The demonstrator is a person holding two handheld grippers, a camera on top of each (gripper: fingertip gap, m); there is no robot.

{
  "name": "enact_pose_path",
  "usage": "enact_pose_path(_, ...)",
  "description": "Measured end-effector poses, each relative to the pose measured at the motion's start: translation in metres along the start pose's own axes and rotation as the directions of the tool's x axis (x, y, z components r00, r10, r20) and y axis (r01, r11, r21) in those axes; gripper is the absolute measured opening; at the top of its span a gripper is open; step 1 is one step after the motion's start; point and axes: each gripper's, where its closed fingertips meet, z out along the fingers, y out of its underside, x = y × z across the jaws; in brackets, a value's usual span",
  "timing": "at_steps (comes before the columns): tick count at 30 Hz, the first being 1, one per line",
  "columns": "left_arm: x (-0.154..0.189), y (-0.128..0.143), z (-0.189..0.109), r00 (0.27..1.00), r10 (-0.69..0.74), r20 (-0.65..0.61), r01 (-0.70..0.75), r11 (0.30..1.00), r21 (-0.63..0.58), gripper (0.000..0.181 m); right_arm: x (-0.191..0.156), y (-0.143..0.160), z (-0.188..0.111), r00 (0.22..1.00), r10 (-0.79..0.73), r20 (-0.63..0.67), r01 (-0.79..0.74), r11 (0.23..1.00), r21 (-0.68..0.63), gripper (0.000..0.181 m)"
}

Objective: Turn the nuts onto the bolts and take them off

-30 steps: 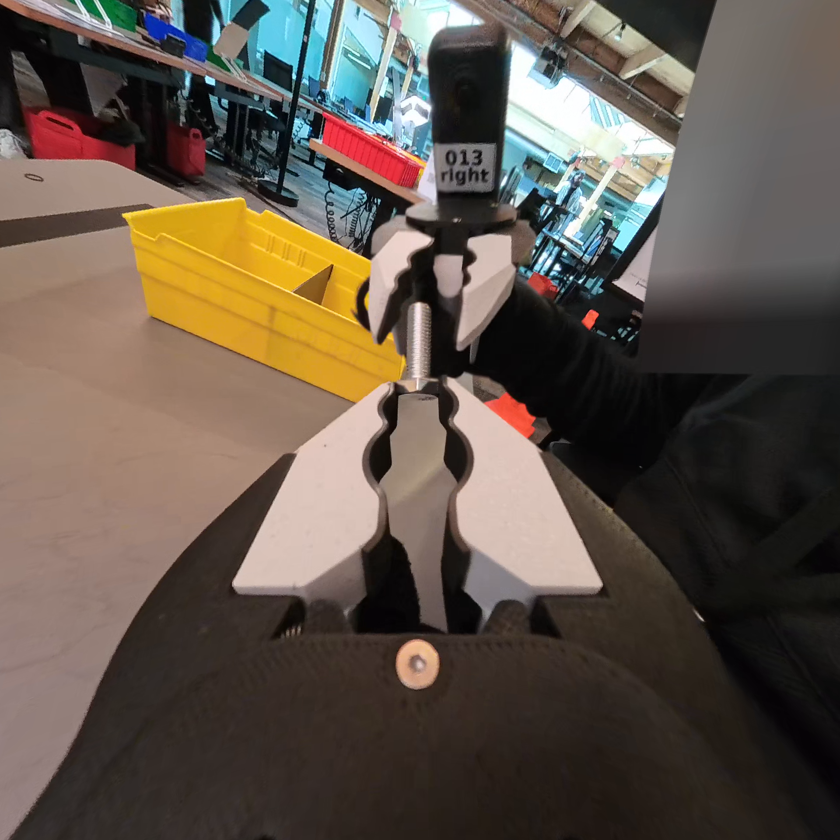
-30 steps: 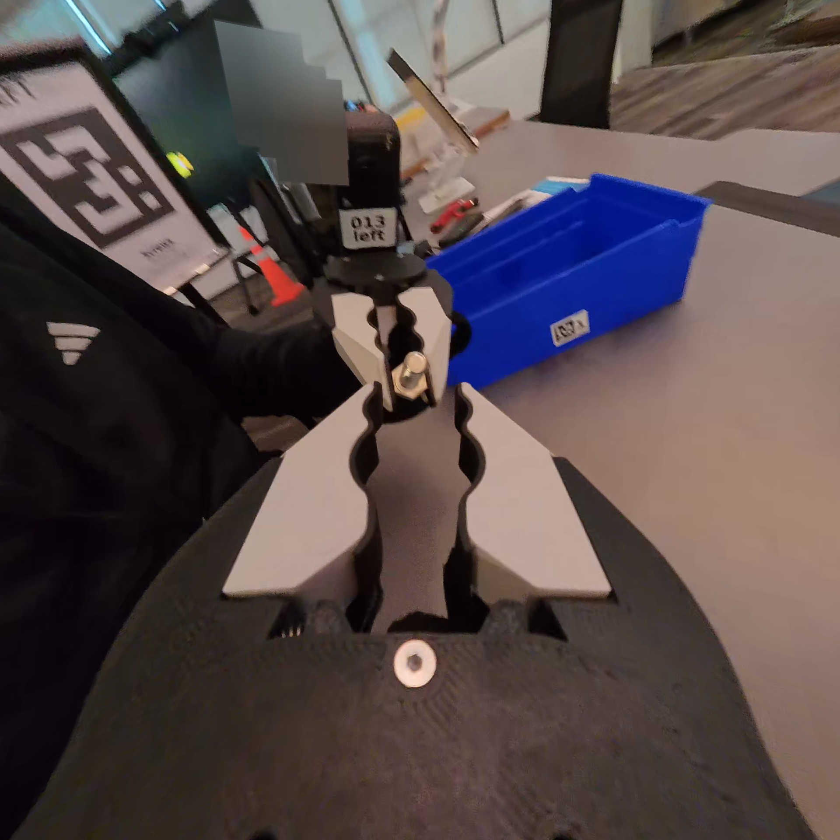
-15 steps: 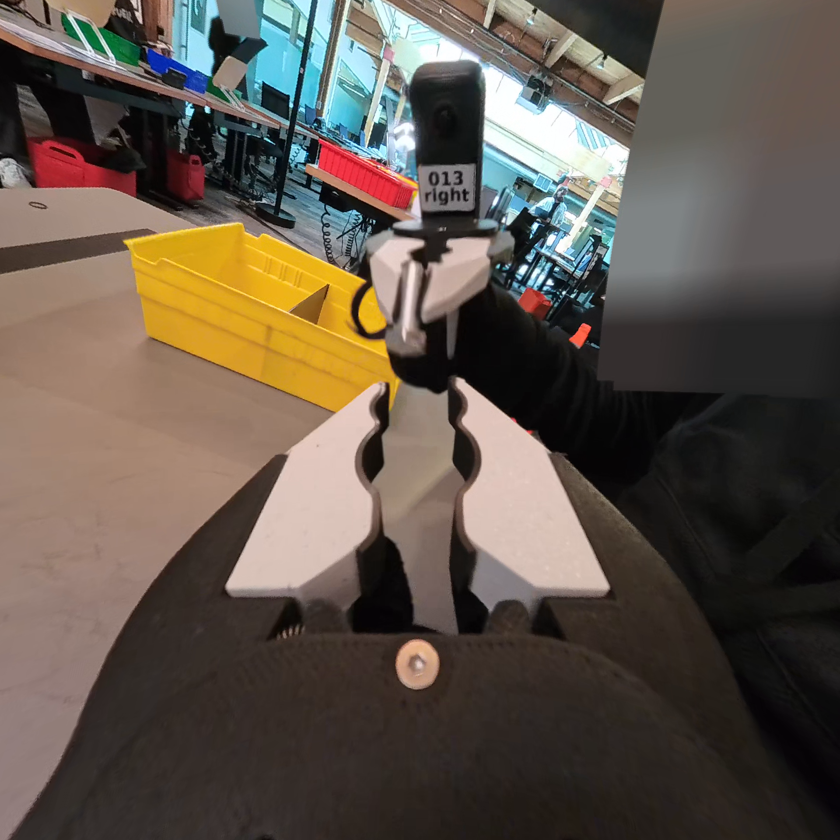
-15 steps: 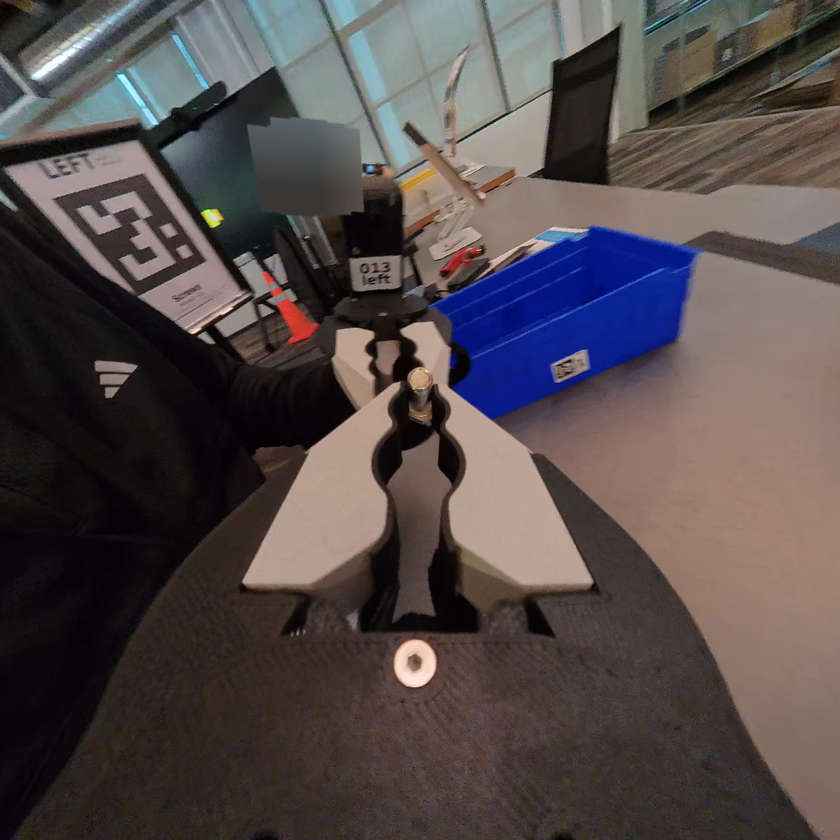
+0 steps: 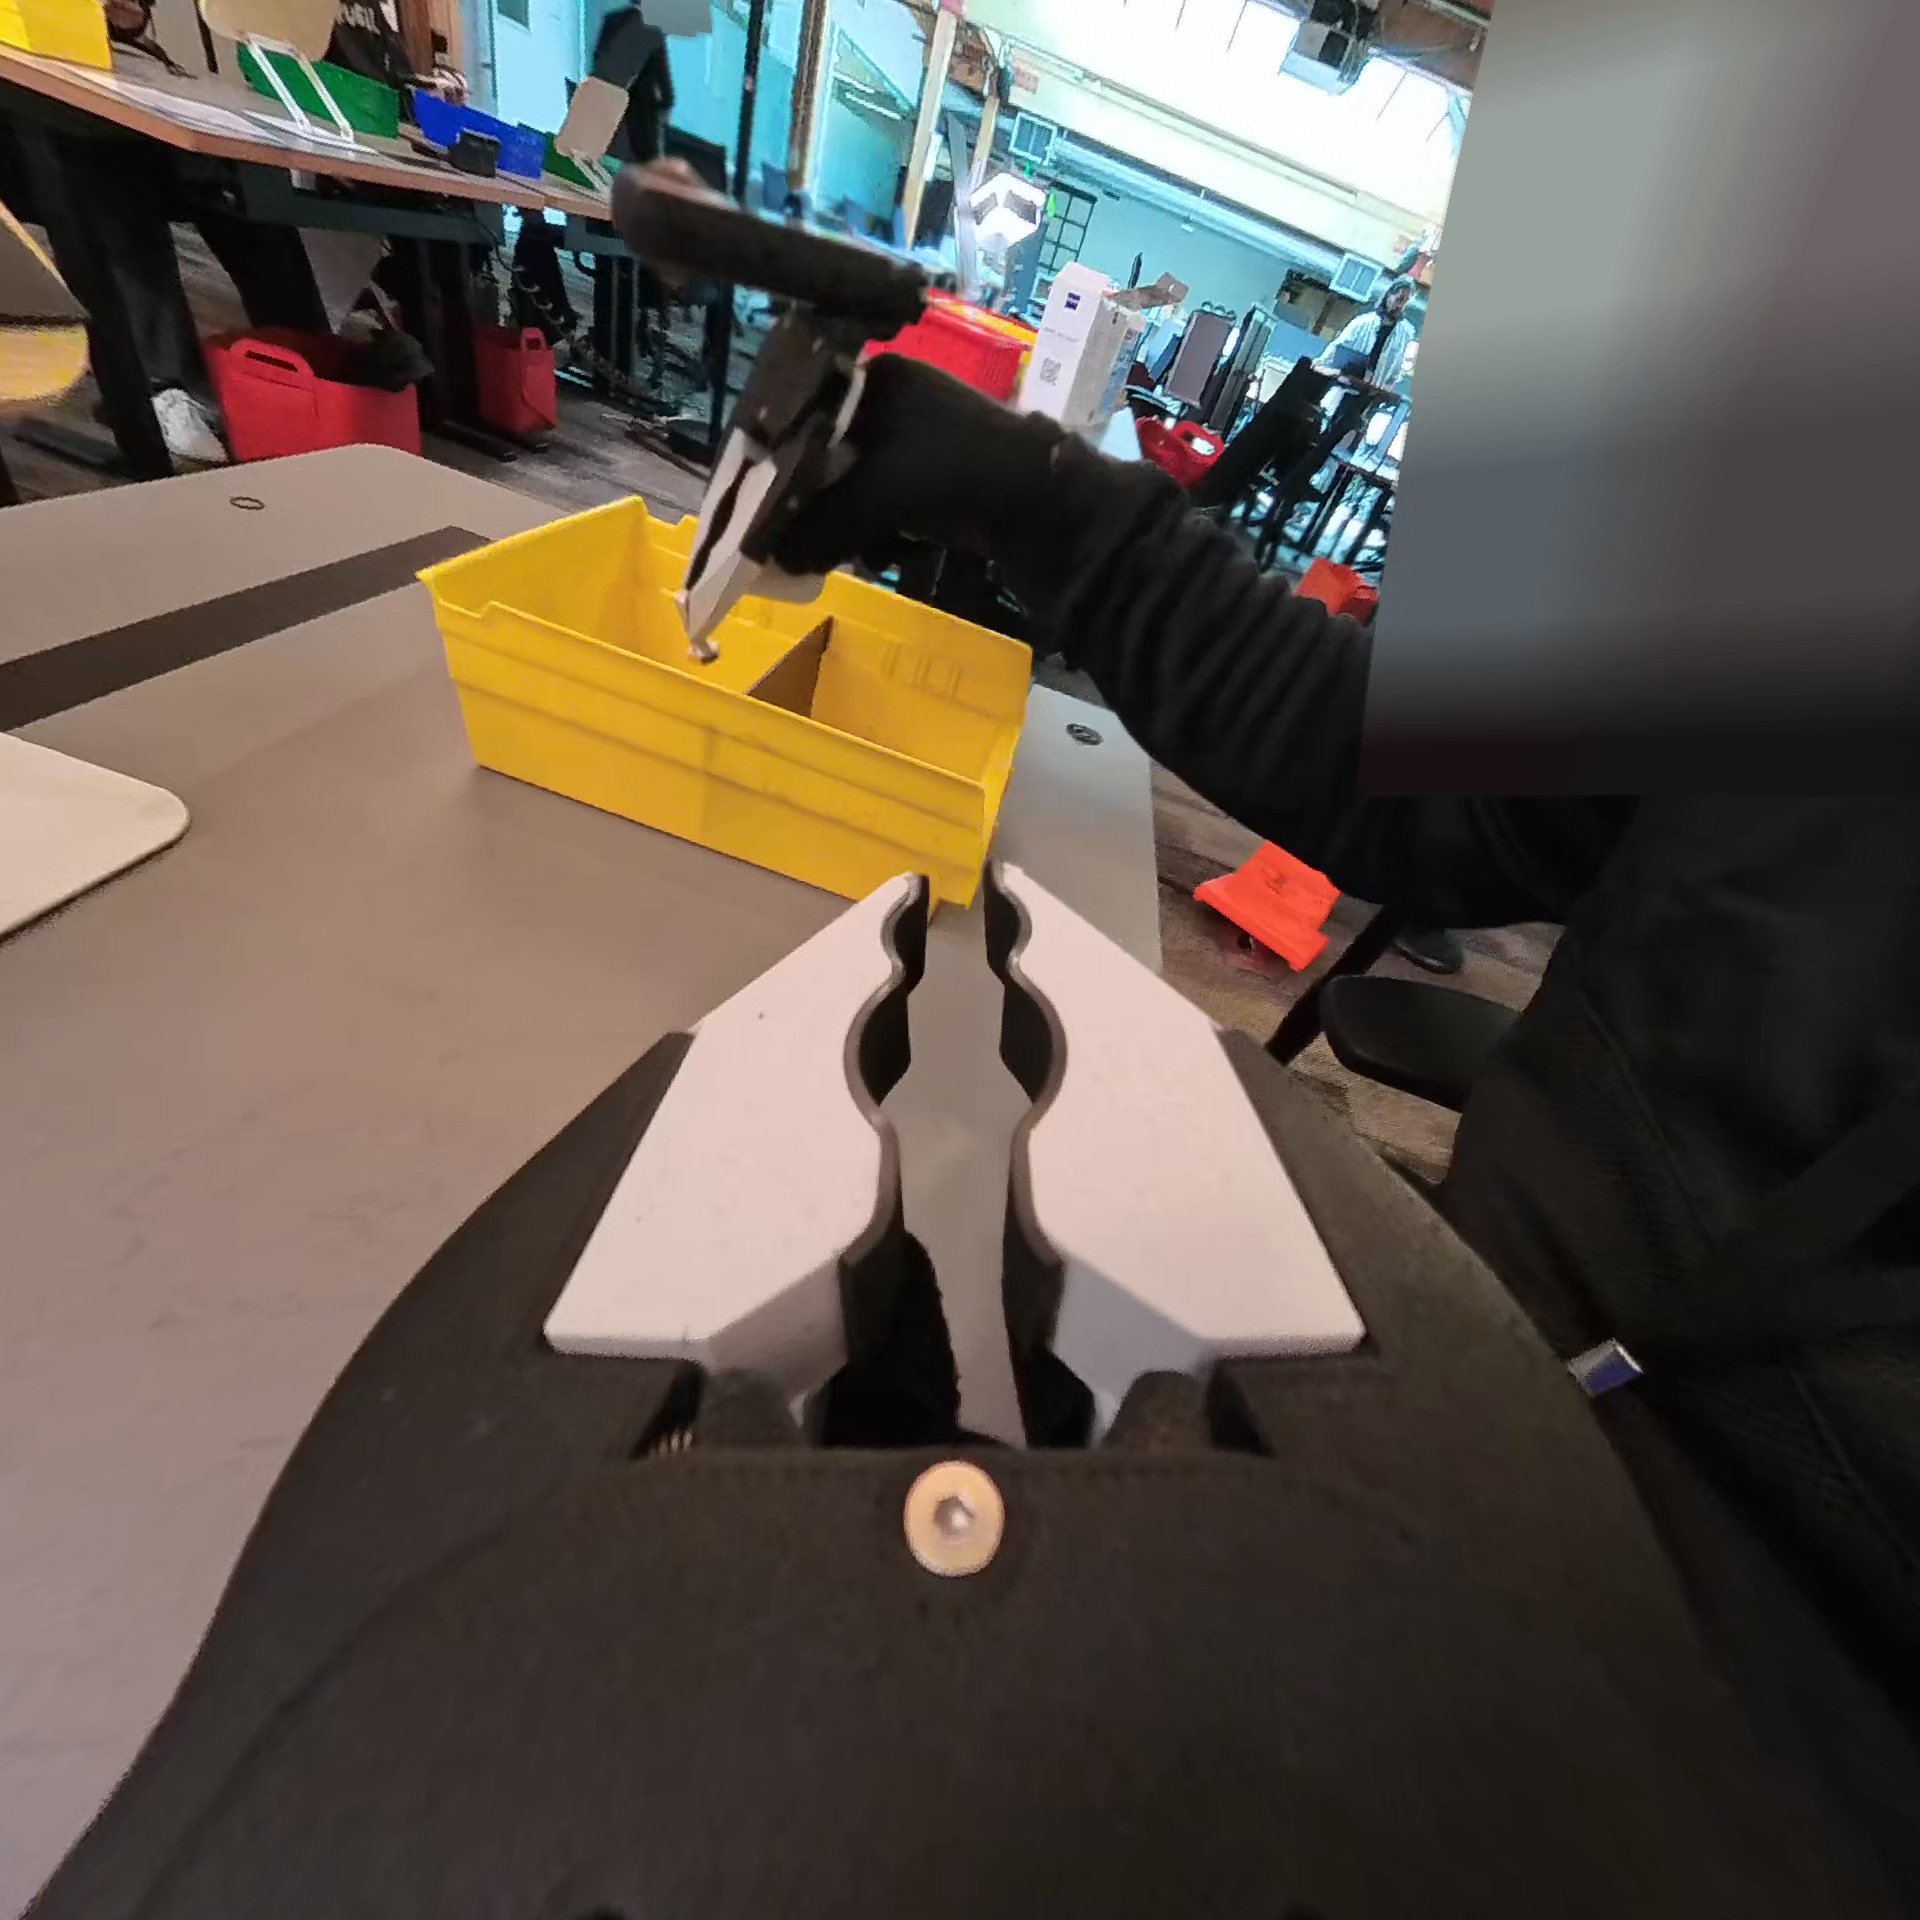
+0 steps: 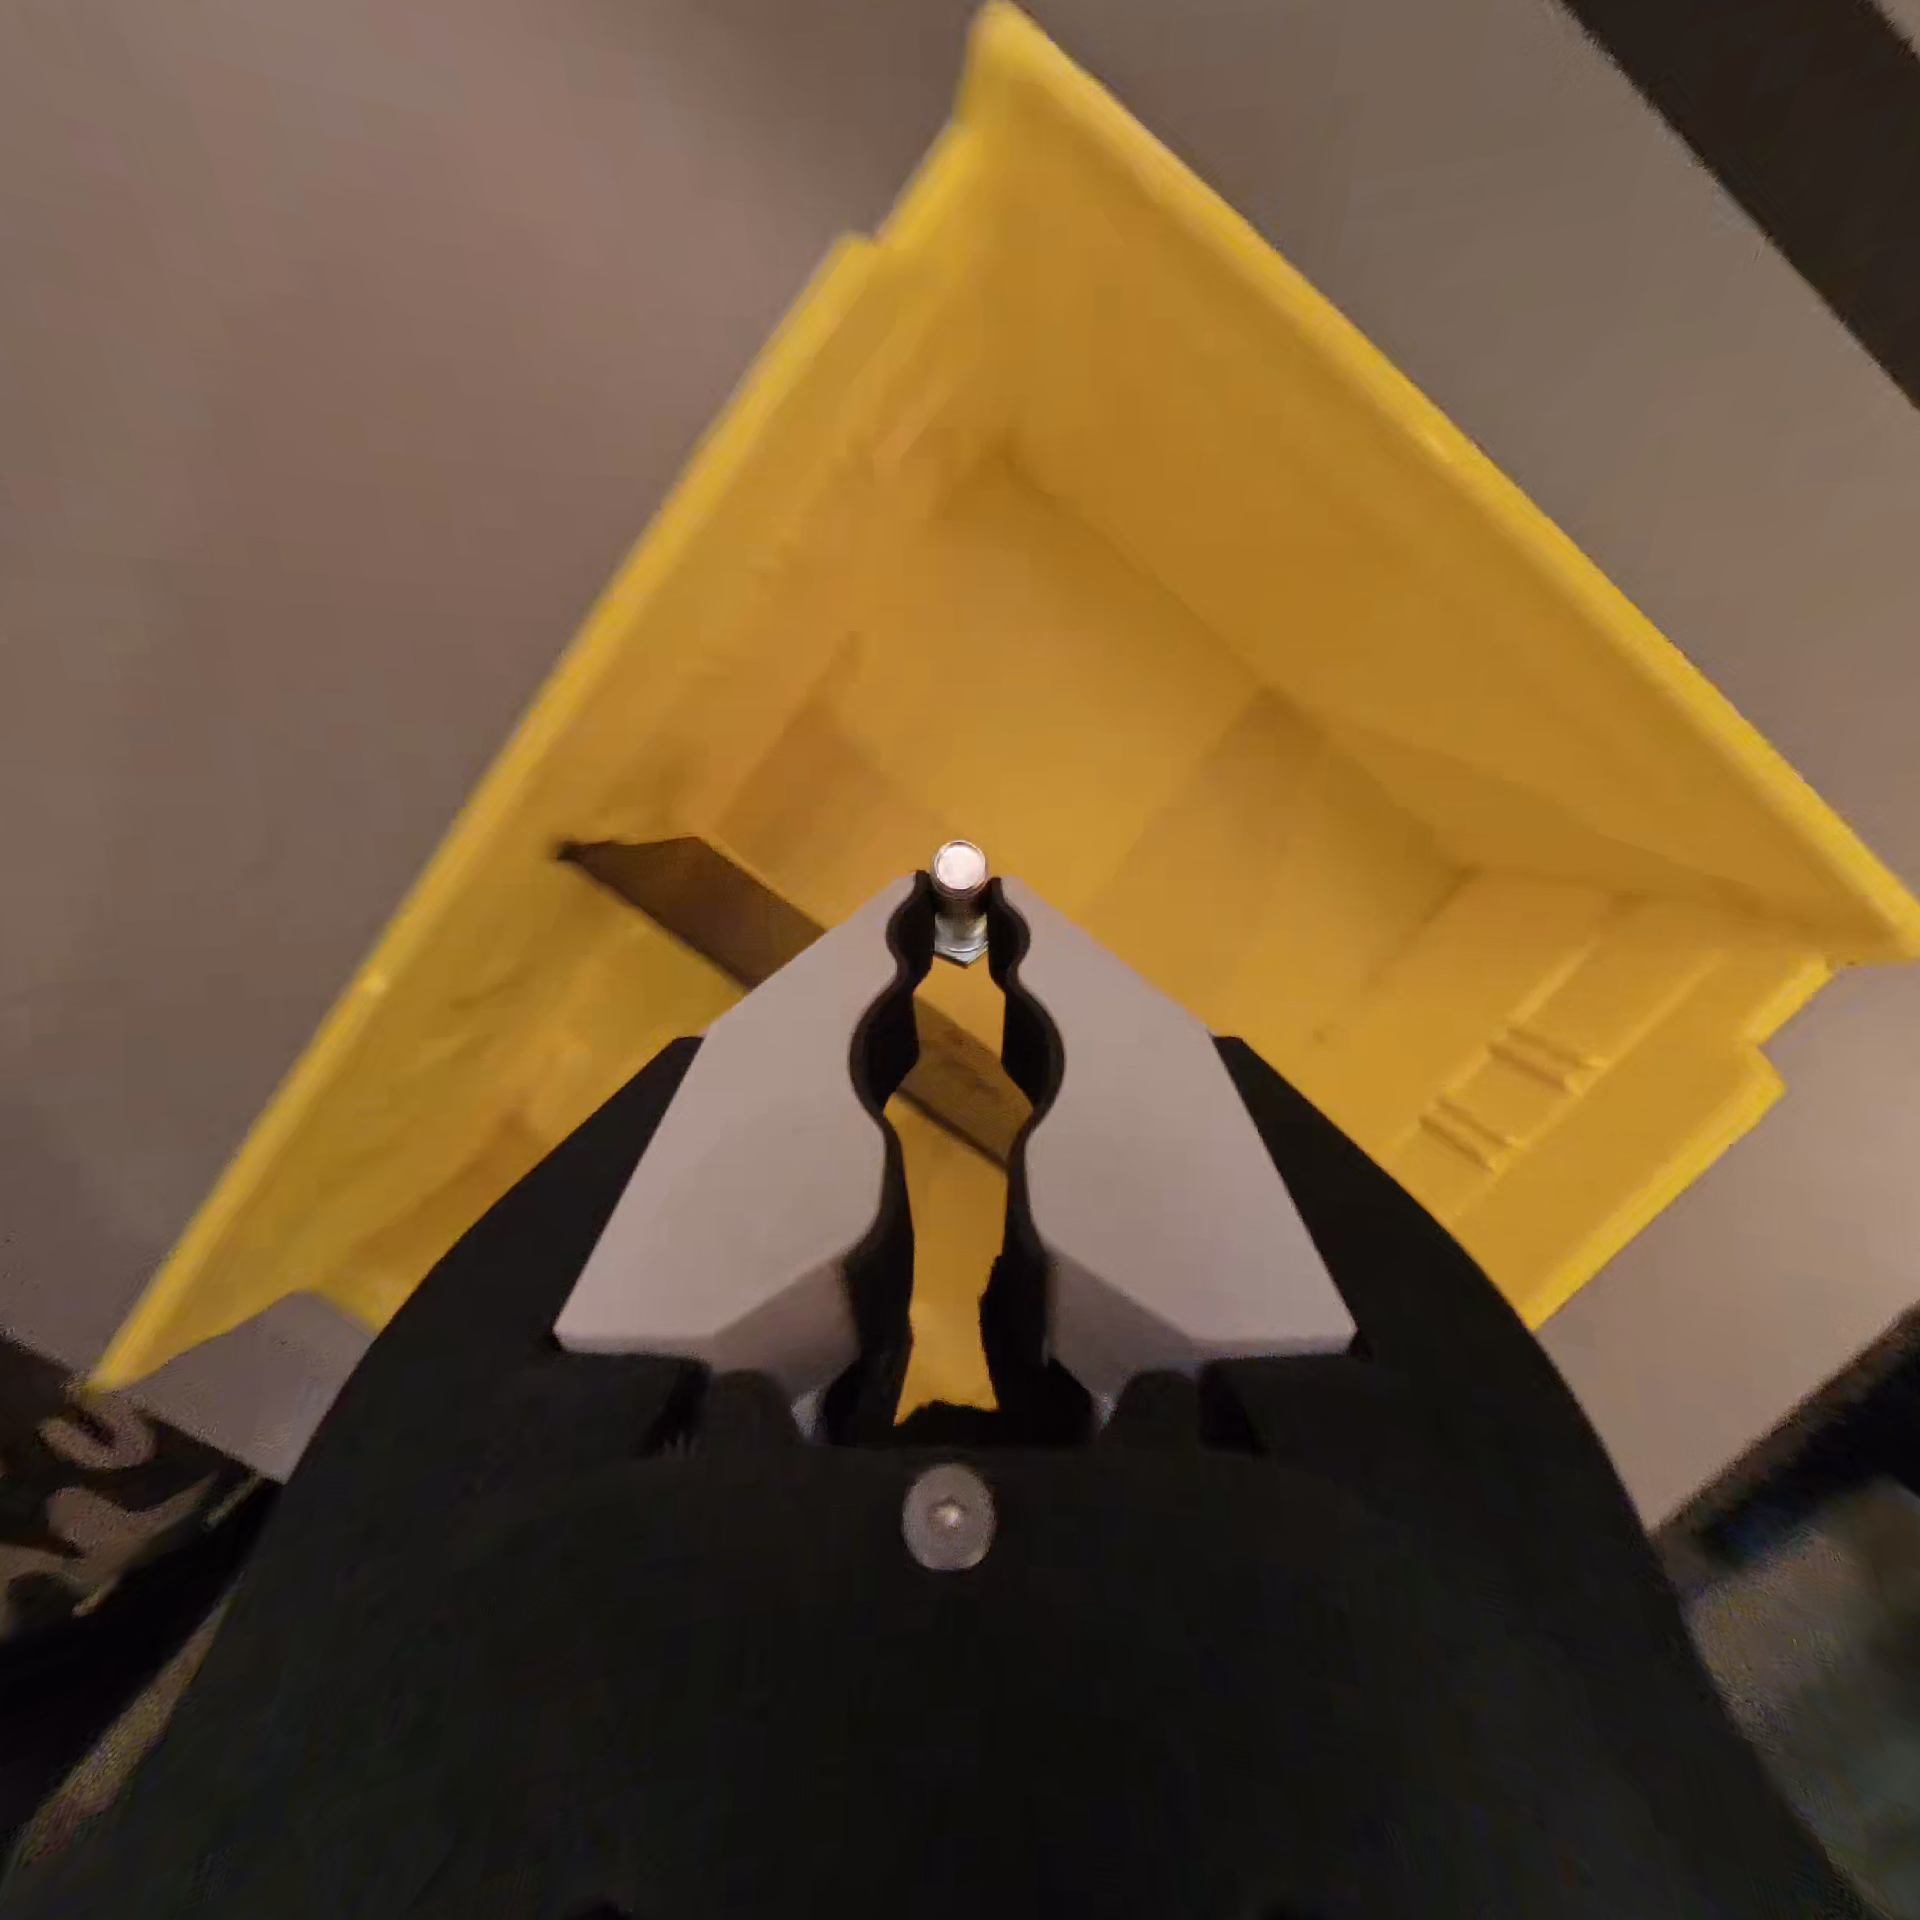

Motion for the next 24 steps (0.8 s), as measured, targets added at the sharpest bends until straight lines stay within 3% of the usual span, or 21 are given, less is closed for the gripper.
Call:
enact_pose_path(5,-0.003,-0.005,-0.008,0.999,0.036,0.033,-0.036,0.999,-0.011,0.009,0.019,0.023,0.05,1.0,0.008,0.008,-0.005,0.968,-0.251,0.008)
enact_pose_path(7,-0.004,-0.006,-0.011,0.998,0.043,0.041,-0.043,0.999,-0.012,0.009,0.016,0.026,0.065,0.998,0.02,0.053,-0.003,0.951,-0.309,0.008)
enact_pose_path(9,-0.007,-0.005,-0.013,0.998,0.048,0.05,-0.047,0.999,-0.02,0.009,0.025,0.021,0.075,1.0,-0.005,0.014,0.009,0.945,-0.326,0.01)
enact_pose_path(10,-0.009,-0.004,-0.014,0.997,0.052,0.057,-0.05,0.998,-0.027,0.009,0.029,0.018,0.077,1.0,-0.005,-0.005,0.004,0.947,-0.323,0.02)
enact_pose_path(11,-0.011,-0.004,-0.017,0.996,0.058,0.067,-0.056,0.998,-0.033,0.009,0.032,0.013,0.075,1.0,0.003,-0.027,-0.011,0.951,-0.31,0.029)
enact_pose_path(17,-0.053,-0.017,-0.064,0.946,0.163,0.281,-0.134,0.983,-0.122,0.012,0.004,-0.035,0.018,0.997,-0.032,-0.068,0.029,0.999,-0.044,0.023)
enact_pose_path(20,-0.092,-0.011,-0.108,0.858,0.252,0.448,-0.125,0.948,-0.294,0.016,-0.036,-0.048,-0.011,0.995,-0.092,-0.03,0.094,0.993,0.071,0.021)
enact_pose_path(24,-0.13,0.026,-0.165,0.759,0.332,0.56,0.023,0.846,-0.533,0.019,-0.088,-0.056,-0.037,0.988,-0.155,-0.005,0.153,0.972,0.176,0.021)
